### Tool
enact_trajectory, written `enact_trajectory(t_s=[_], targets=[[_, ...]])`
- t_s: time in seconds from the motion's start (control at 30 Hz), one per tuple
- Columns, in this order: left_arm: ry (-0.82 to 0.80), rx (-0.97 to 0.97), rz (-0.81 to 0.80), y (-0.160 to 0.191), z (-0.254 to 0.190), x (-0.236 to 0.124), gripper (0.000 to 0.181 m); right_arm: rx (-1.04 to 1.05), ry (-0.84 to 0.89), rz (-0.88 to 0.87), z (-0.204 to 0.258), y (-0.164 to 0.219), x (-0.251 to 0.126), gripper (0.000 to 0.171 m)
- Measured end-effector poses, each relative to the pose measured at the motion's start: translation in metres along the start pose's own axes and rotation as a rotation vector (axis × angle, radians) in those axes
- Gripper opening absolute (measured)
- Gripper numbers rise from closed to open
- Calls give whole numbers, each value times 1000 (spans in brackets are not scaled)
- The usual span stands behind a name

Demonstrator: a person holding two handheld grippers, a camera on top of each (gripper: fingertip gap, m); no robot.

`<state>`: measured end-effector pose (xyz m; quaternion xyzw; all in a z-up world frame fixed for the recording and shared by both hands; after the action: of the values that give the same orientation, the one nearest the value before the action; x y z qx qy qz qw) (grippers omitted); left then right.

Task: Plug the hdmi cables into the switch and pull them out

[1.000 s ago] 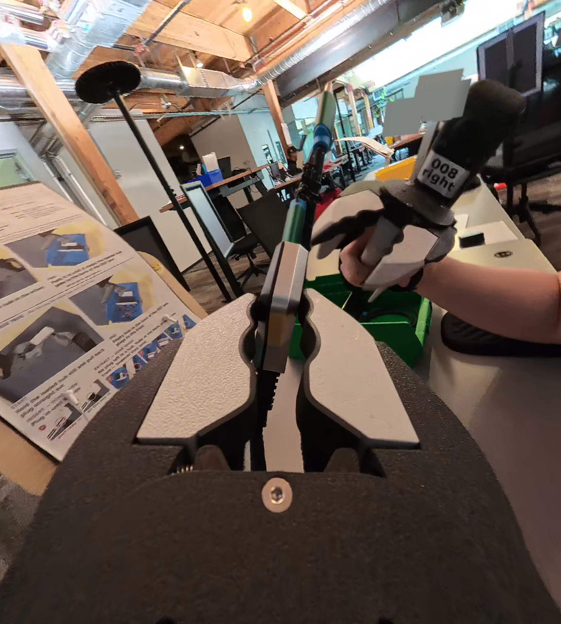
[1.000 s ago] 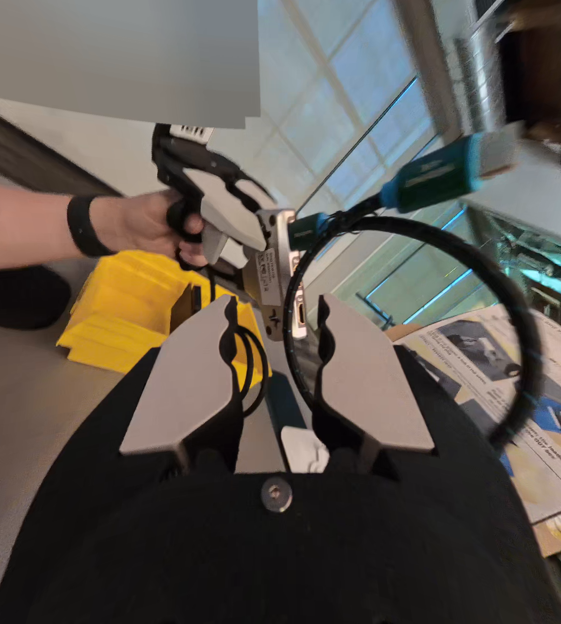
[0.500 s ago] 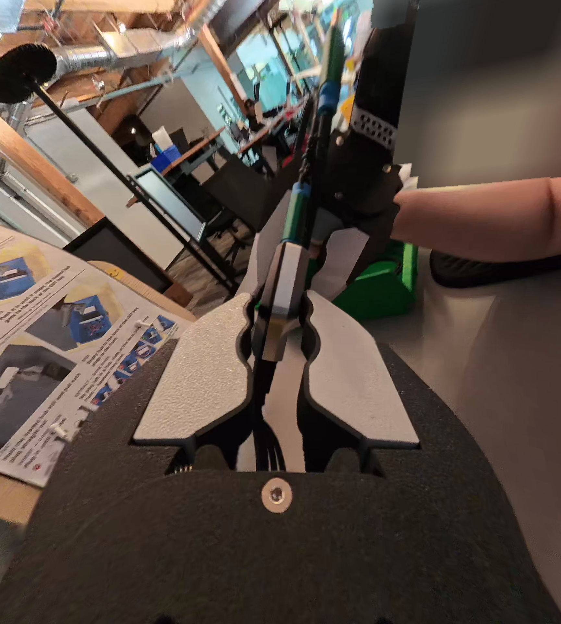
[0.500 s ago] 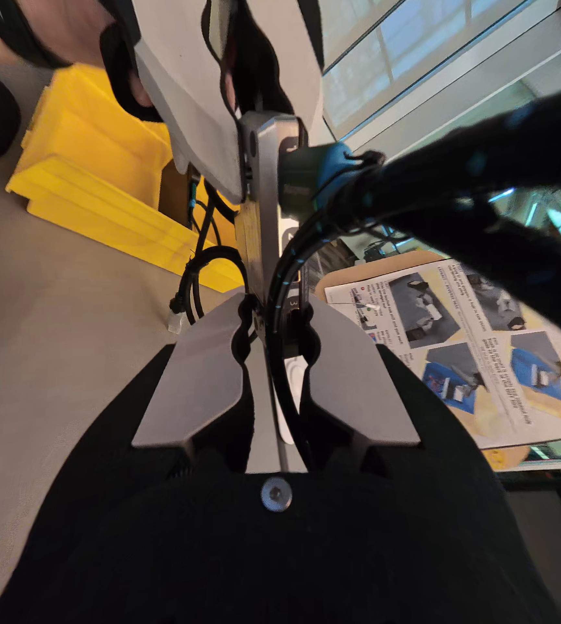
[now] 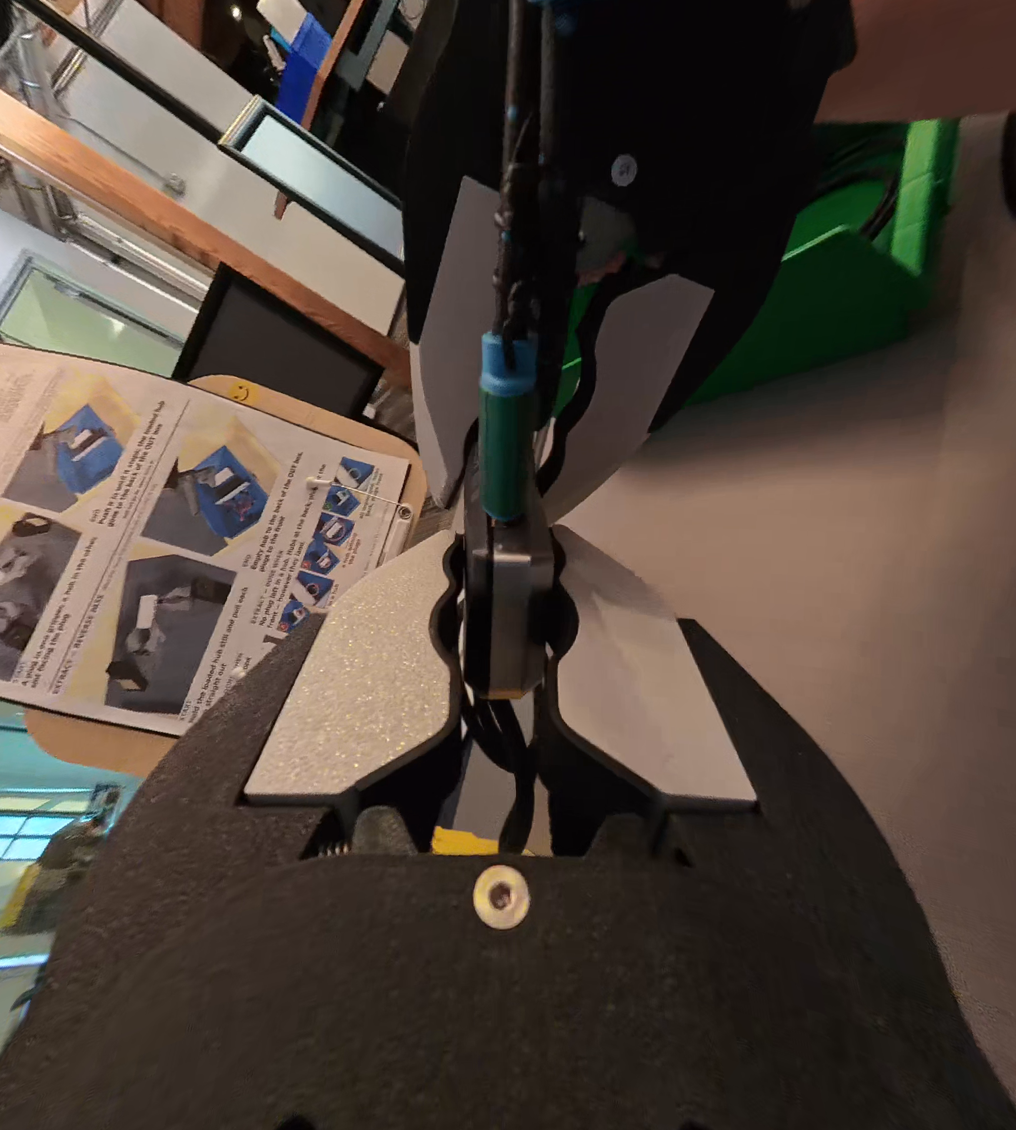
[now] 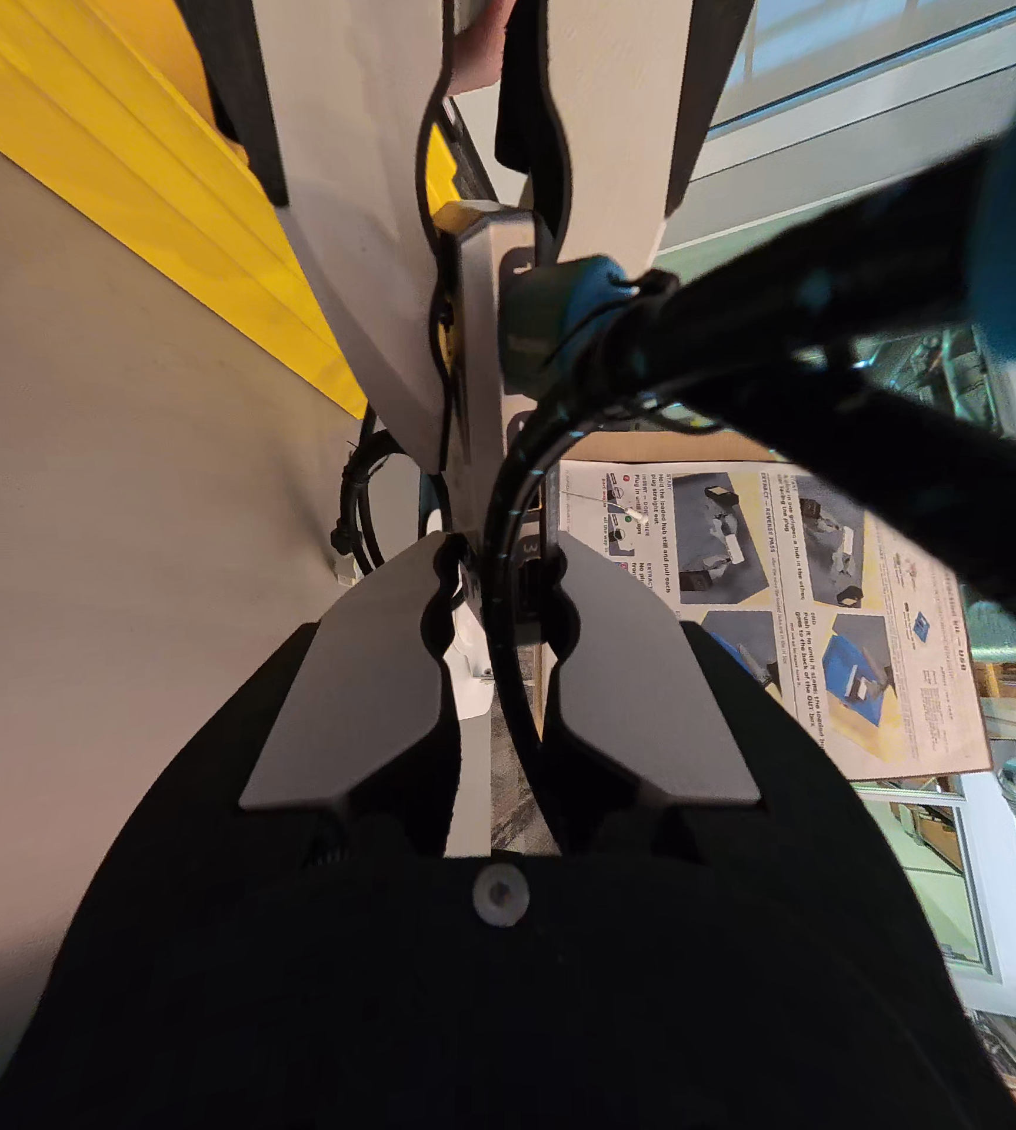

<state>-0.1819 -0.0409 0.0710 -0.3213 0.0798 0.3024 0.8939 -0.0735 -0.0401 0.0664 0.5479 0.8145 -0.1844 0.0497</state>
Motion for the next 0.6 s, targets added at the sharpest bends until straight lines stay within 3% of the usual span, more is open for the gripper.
enact_trajectory(t_s=[0.17,0.23,0.4,0.47,0.6], targets=[[-67,22,18,3,0,9,22,-8,32,-2,0,3,4,29],[-102,-1,8,3,5,7,22,-31,120,-28,-4,3,3,33],[-258,-24,101,21,26,2,22,-69,256,-184,-11,-10,-17,34],[-325,5,124,26,31,1,22,-24,112,-201,-8,-10,-23,21],[-370,53,153,27,27,8,22,210,-435,-258,-3,-11,-54,18]])
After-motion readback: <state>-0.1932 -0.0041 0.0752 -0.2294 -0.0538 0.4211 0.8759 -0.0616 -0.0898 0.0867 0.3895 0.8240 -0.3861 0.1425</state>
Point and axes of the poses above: each gripper's, where its closed fingertips meet, x out along the fingers, y out of its underside, z = x × y across the jaws, the point moved 7 cm from there along -x, back along the fingers, and after that the axes turned 7 degrees about z, right-handed, at the moved point
